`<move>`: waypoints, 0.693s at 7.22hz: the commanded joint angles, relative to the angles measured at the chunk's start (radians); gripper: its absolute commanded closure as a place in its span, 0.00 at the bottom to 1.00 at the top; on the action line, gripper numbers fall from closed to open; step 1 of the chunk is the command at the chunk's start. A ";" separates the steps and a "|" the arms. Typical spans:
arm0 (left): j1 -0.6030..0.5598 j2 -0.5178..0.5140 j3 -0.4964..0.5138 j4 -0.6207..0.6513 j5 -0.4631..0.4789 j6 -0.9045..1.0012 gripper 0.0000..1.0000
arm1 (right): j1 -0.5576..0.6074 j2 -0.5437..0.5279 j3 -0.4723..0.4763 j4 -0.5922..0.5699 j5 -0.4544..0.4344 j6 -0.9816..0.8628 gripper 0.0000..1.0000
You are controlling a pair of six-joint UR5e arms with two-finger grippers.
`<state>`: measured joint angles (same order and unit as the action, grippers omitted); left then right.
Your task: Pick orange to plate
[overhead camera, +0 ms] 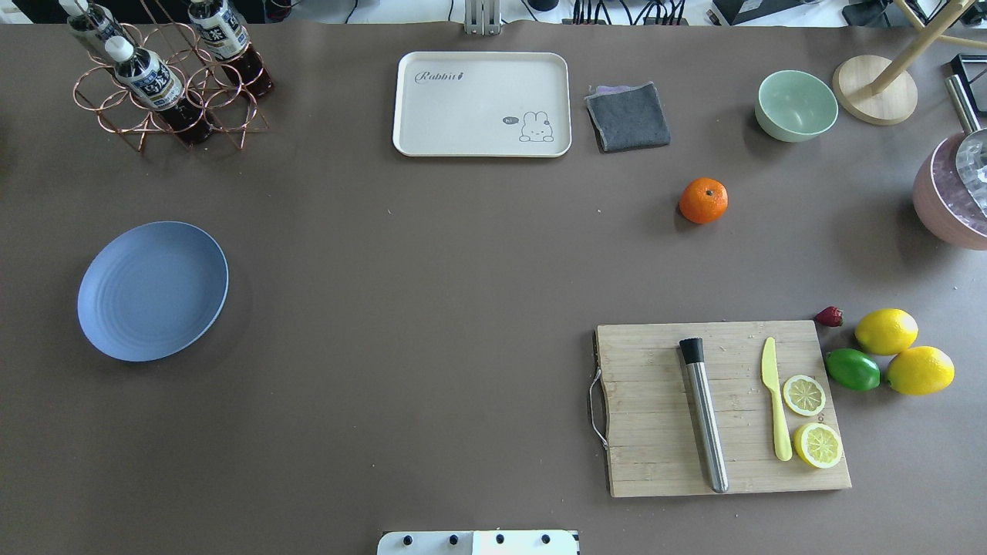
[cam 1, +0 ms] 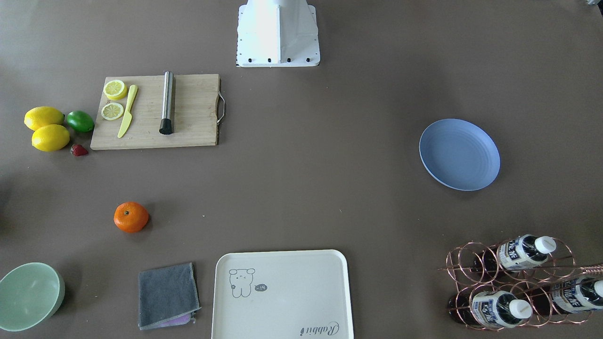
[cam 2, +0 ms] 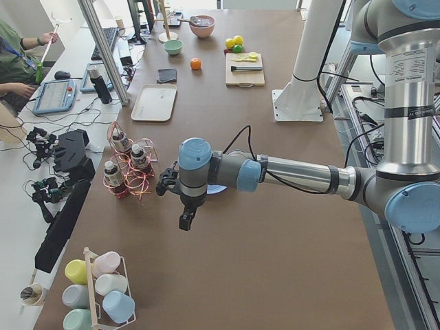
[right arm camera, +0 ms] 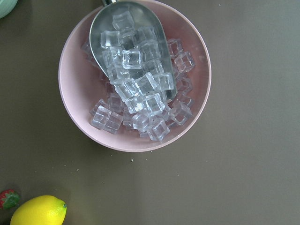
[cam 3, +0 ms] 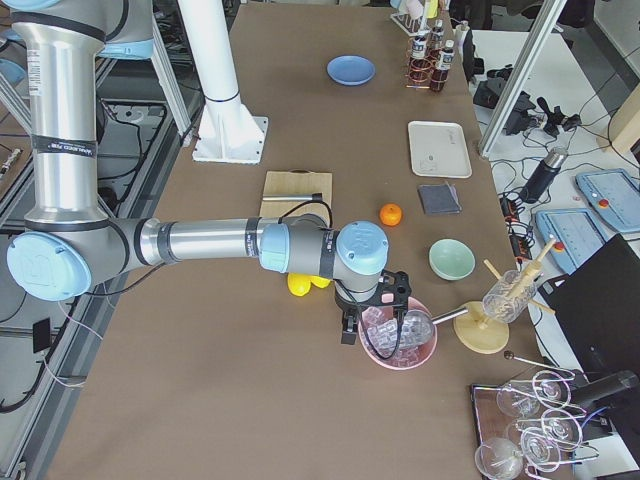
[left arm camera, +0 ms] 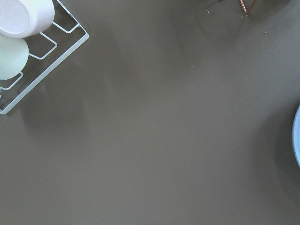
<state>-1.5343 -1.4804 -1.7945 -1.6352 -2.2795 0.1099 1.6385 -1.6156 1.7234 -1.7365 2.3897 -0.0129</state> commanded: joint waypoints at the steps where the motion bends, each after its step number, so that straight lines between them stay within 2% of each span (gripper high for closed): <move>1: -0.001 0.002 0.004 -0.012 -0.002 0.005 0.02 | -0.003 0.002 -0.001 0.000 0.002 0.002 0.00; 5: -0.001 0.003 0.003 -0.012 0.000 0.005 0.02 | -0.005 0.002 0.008 0.000 0.003 0.001 0.00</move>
<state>-1.5351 -1.4773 -1.7910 -1.6474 -2.2795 0.1150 1.6347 -1.6138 1.7299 -1.7364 2.3934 -0.0110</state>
